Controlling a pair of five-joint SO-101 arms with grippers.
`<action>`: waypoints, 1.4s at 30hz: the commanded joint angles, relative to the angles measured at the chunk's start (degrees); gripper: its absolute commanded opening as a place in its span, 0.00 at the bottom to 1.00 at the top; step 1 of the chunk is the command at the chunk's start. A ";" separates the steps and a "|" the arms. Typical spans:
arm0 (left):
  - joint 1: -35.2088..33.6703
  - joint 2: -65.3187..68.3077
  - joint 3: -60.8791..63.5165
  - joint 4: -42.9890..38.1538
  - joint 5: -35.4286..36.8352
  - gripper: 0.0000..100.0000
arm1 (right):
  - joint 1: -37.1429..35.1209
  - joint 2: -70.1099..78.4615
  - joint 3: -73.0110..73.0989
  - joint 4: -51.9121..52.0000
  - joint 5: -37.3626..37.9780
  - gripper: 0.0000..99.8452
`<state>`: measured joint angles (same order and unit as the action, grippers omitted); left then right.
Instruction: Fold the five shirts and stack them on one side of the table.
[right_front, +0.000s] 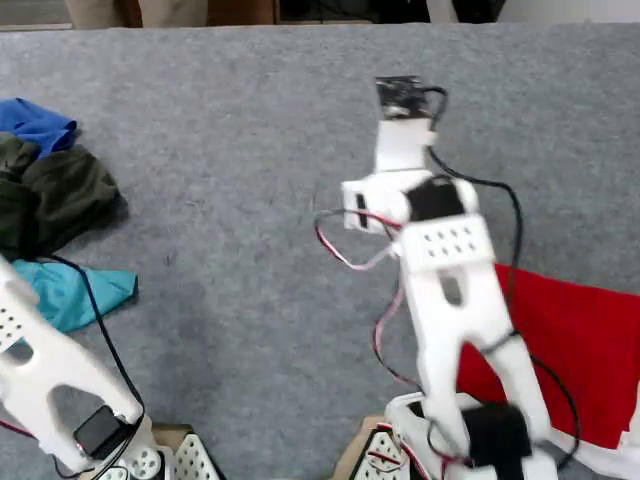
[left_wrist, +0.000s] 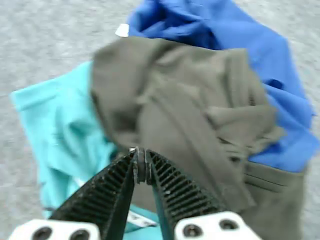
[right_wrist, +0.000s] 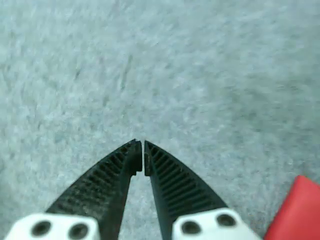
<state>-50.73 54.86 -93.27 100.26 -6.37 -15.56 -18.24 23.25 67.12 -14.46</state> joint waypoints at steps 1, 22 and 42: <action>-1.85 -3.65 -2.11 0.62 -1.76 0.04 | -2.95 6.29 -7.60 1.32 -0.62 0.02; 4.31 9.63 -2.46 0.62 1.93 0.02 | -3.65 14.29 -13.32 1.58 -0.70 0.02; 47.30 -7.52 -1.85 0.70 9.23 0.02 | 10.59 14.37 -13.32 1.58 -0.44 0.02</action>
<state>-11.08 51.69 -93.36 100.26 1.71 -9.93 -3.56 12.97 68.18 -14.55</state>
